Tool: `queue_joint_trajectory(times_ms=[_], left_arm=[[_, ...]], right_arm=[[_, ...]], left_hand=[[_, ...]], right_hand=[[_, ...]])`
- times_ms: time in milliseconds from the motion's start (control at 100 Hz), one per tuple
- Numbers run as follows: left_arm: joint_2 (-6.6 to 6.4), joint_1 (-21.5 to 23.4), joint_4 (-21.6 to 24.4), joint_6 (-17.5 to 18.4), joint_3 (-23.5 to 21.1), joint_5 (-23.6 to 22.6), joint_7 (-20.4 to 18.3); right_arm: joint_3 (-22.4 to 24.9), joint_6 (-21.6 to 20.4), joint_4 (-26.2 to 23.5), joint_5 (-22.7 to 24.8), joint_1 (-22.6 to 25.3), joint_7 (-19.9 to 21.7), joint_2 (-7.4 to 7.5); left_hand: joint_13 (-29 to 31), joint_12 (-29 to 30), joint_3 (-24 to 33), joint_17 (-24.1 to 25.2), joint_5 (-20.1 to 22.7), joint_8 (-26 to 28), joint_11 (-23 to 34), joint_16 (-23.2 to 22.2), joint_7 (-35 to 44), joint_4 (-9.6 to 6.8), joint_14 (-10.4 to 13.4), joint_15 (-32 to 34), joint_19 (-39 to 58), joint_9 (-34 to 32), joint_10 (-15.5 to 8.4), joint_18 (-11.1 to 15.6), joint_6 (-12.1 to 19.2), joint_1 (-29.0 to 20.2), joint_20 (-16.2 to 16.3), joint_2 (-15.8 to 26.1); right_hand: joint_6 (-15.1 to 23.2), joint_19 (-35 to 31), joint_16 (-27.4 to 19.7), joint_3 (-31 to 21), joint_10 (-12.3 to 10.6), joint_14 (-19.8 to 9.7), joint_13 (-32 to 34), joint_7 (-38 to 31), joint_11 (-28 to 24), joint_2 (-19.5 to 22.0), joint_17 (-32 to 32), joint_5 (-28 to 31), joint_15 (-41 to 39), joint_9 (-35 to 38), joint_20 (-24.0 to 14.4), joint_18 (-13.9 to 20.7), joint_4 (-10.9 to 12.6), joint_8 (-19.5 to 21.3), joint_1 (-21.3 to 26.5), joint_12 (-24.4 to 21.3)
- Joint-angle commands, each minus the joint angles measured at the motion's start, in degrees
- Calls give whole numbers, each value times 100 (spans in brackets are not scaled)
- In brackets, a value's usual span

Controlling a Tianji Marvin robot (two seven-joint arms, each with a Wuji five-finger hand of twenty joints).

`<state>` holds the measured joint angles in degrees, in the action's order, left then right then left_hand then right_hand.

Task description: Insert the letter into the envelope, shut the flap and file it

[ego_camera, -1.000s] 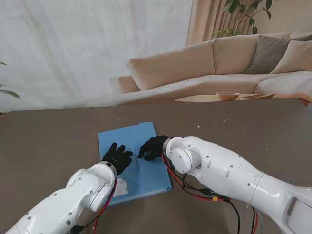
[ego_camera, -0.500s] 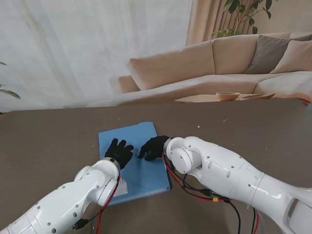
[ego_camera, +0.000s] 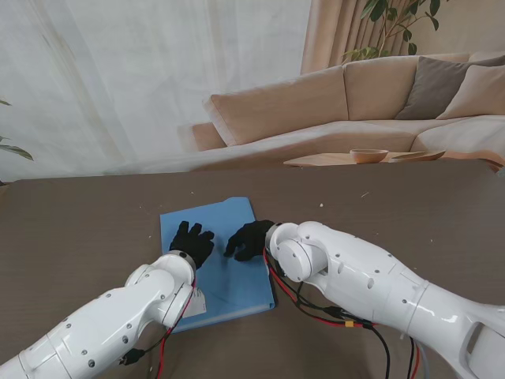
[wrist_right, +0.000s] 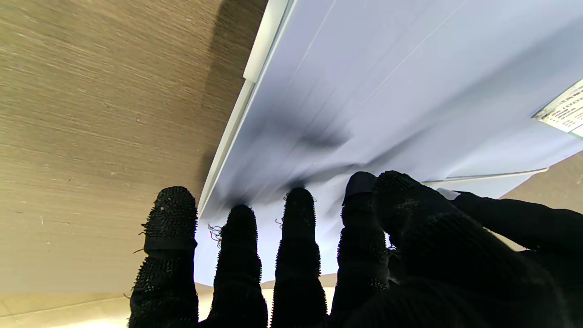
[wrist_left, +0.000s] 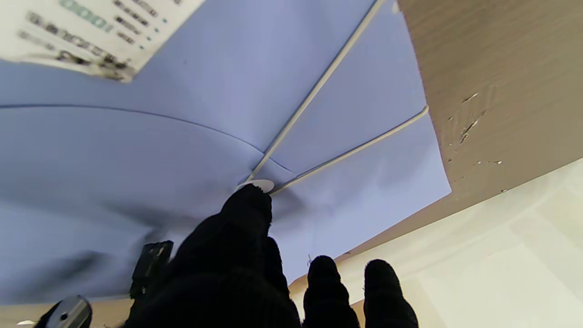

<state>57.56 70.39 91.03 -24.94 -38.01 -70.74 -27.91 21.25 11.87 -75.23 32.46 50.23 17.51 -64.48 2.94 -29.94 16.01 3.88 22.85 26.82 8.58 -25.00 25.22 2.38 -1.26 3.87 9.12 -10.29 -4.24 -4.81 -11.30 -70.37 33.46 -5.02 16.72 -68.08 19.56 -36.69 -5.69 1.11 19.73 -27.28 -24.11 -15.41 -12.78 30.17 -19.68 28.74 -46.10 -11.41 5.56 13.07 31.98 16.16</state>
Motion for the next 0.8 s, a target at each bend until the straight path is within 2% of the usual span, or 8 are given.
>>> queue_joint_trajectory(times_ms=[0, 130, 260, 340, 420, 500, 650, 790], left_arm=[[-11, 130, -251, 9, 53, 36, -235], [-4, 191, -240, 28, -60, -53, -255], [4, 270, -230, 52, -203, -153, -269], [14, 332, -210, 64, -302, -260, -285], [20, 428, -157, 135, -458, -314, -290], [31, 589, -69, 257, -696, -378, -238], [62, 1020, 239, 565, -1346, -417, -27], [87, 1406, 597, 856, -1948, -205, 188]], right_arm=[[-65, 22, 97, -6, 106, 163, 34], [-58, 25, 95, 0, 111, 165, 38], [-46, 32, 89, 3, 118, 167, 42], [-41, 36, 89, 2, 119, 167, 41], [-36, 35, 88, 8, 120, 164, 42], [-7, 34, 74, 14, 137, 163, 50], [194, 74, -85, 109, 278, 164, 106], [589, 146, -356, 237, 537, 85, 151]], left_hand=[[-66, -82, 33, 58, 195, -461, -167, -77, -686, -63, 42, -26, -29, 236, -17, -38, 1886, -360, 117, 300], [-66, -101, -9, 55, 534, -241, -191, -60, -367, -65, 32, -34, -41, 240, 4, -40, 1605, -360, 125, 307], [-63, -115, -19, 51, 725, 341, -192, -35, 231, -66, 37, -42, -61, 231, 14, -34, 1339, -359, 127, 314], [-67, -133, 72, 53, 687, 917, -161, -46, 624, -5, 17, -29, -51, 227, 49, -44, 1236, -357, 141, 159], [-70, -125, 80, 56, 628, 1105, -166, -42, 691, 30, 18, -36, -51, 235, 52, -42, 1212, -359, 144, 111], [-66, -106, -87, 55, 450, 1012, -202, -35, 430, 22, 21, -37, -44, 247, 53, -49, 1260, -359, 154, 197], [-68, -95, -820, 56, -34, 223, -300, 23, -508, -71, 3, -59, -59, 286, 51, -58, 1408, -288, 151, 403], [-70, -34, -1380, 50, -485, -219, -386, 146, -1087, -193, -24, -110, -115, 307, 73, -82, 1576, 517, 74, 437]], right_hand=[[76, -125, 377, 26, 1, 550, 630, 28, -1, 124, 3, 75, -564, 153, -110, -68, 191, -52, 86, 45], [76, -129, 376, 27, 5, 555, 632, 28, 0, 126, 0, 71, -561, 154, -112, -68, 191, -51, 84, 46], [93, -127, 377, 30, 5, 558, 633, 33, 4, 133, 9, 61, -560, 152, -113, -72, 194, -47, 79, 46], [92, -126, 375, 34, 3, 562, 621, 36, 6, 141, 11, 53, -555, 150, -114, -72, 195, -43, 75, 45], [107, -128, 375, 47, 1, 561, 619, 42, 11, 145, 12, 38, -552, 144, -115, -77, 198, -33, 62, 45], [127, -119, 371, 76, 21, 578, 607, 64, 20, 109, 25, -26, -541, 135, -113, -85, 205, -15, 15, 43], [24, -27, 354, 172, 65, 584, 574, 101, 24, 32, 105, -205, -499, 106, -77, -144, 185, 46, -213, 55], [-142, 60, 350, 403, 140, 569, 586, 79, -90, 23, 144, -363, -476, 64, -31, -199, 4, 312, -326, 168]])
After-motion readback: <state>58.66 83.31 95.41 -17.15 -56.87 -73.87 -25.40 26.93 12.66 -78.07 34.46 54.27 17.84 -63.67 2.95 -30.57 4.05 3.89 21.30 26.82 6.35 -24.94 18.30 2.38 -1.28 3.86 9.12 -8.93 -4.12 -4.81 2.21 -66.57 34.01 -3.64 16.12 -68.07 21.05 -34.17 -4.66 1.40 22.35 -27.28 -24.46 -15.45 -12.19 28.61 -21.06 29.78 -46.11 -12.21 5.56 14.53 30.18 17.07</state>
